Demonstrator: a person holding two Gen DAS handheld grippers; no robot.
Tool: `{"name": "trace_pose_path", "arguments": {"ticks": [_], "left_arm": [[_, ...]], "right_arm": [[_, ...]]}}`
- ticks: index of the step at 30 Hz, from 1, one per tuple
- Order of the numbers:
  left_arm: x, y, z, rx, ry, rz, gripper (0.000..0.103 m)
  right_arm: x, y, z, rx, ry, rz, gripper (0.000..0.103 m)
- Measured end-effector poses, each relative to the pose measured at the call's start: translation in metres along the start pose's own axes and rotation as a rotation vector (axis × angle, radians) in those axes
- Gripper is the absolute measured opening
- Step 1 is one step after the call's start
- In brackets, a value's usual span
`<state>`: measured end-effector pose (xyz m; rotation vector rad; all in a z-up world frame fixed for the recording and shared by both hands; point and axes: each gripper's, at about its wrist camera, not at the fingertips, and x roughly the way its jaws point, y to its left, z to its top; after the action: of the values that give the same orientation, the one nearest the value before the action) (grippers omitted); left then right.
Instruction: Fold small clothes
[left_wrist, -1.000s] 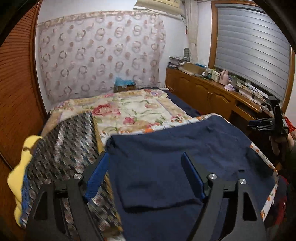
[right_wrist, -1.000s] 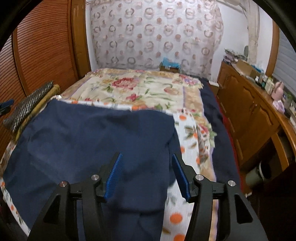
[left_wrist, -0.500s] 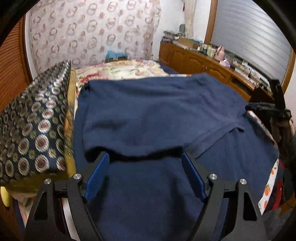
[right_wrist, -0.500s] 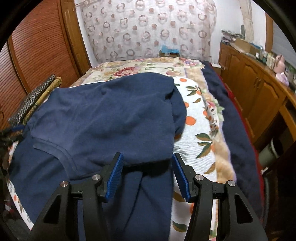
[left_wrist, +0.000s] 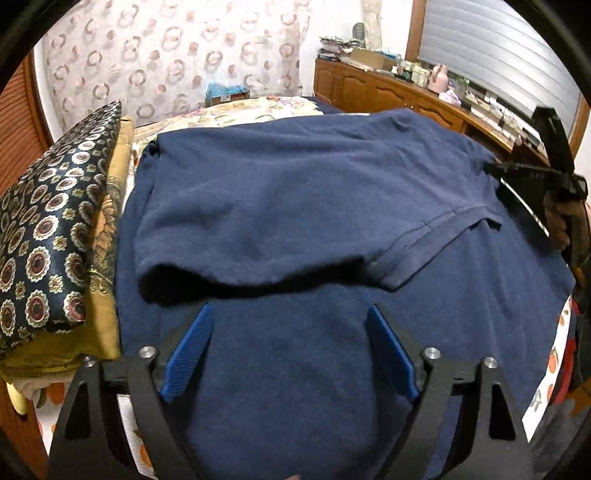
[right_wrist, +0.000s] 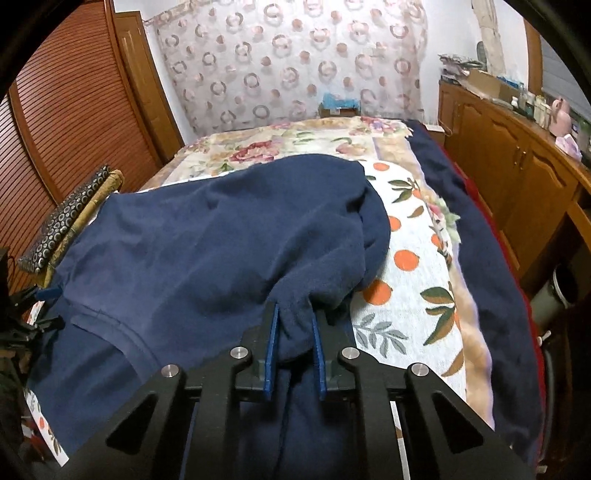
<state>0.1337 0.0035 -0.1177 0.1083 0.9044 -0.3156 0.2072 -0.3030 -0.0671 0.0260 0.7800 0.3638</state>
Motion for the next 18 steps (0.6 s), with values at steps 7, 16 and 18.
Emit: {"name": "trace_pose_path", "arguments": {"ticks": [7, 16, 18], "left_arm": [[0.002, -0.003, -0.003, 0.035, 0.027, 0.021, 0.103], [0.002, -0.004, -0.003, 0.035, 0.028, 0.022, 0.103], [0.003, -0.002, -0.002, 0.035, 0.028, 0.022, 0.103]], "right_arm": [[-0.001, 0.009, -0.007, -0.025, -0.038, -0.033, 0.016], [-0.009, 0.028, 0.006, -0.079, -0.096, -0.008, 0.006], [-0.005, 0.025, 0.004, -0.069, -0.081, -0.004, 0.006]]}}
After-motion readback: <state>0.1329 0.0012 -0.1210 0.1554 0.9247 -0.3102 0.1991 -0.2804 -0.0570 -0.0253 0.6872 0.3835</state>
